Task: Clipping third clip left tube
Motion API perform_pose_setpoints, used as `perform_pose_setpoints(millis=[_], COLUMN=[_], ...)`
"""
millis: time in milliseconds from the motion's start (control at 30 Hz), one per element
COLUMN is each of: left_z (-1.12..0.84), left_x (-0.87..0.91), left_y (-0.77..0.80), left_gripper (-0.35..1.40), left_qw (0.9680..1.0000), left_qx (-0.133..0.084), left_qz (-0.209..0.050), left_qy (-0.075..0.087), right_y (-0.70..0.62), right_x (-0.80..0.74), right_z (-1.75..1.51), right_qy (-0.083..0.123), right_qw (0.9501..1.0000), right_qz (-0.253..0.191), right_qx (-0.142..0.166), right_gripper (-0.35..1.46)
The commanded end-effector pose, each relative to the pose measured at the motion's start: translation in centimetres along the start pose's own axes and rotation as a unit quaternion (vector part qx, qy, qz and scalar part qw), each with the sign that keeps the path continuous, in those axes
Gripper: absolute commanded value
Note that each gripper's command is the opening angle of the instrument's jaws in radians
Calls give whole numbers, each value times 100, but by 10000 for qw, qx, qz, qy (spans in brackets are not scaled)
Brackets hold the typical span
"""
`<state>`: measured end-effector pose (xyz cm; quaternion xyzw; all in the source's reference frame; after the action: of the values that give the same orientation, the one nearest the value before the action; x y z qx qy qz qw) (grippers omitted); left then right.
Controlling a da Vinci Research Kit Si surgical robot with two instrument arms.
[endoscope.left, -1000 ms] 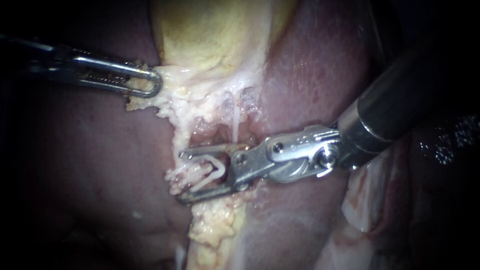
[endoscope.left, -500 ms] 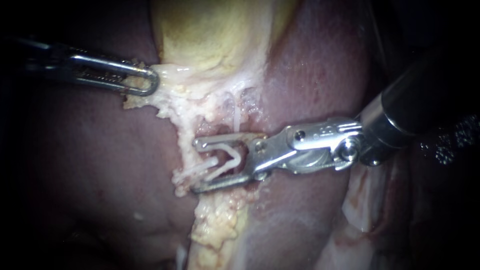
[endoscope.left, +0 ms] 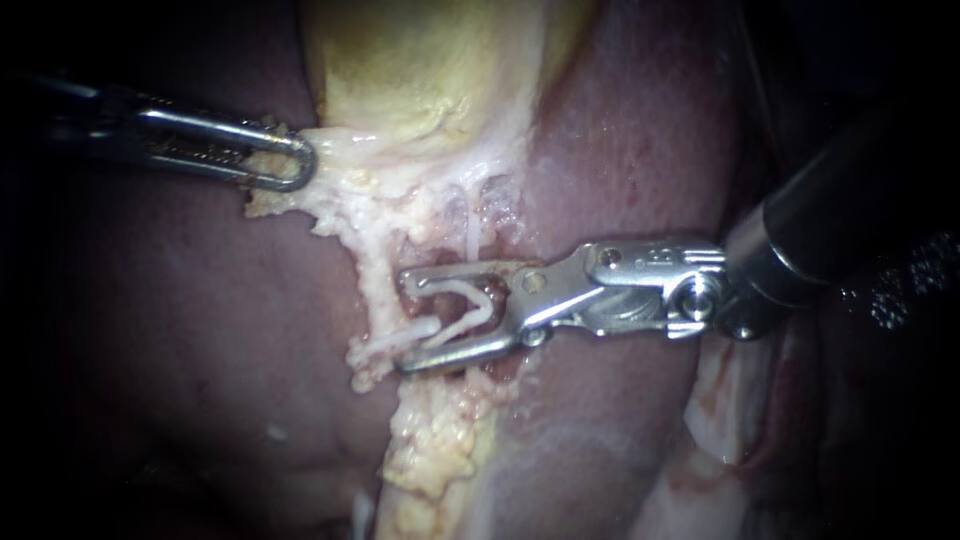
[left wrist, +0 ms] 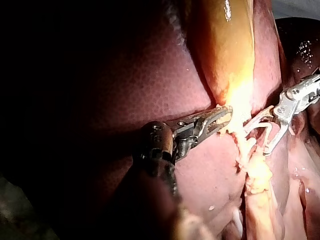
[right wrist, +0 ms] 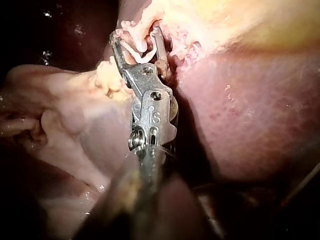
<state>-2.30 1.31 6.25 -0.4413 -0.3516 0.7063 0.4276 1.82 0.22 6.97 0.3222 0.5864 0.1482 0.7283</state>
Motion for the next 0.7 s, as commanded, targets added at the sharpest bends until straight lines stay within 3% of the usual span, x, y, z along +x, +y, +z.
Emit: perform_pose_setpoints(millis=[33,267,700], left_z=[0,0,2], left_x=[0,0,1], left_y=[0,0,0], left_gripper=[-35,-35,-35], left_qw=[10000,10000,10000], left_qx=[1,1,4], left_qz=[0,0,-2], left_qy=[0,0,2], right_y=[2,13,21], right_x=[0,2,10], right_z=[0,9,33], right_qy=[35,313,720], right_qw=[10000,9992,9955], right_qz=[26,221,386], right_qx=[30,147,490], right_gripper=[50,50,50])
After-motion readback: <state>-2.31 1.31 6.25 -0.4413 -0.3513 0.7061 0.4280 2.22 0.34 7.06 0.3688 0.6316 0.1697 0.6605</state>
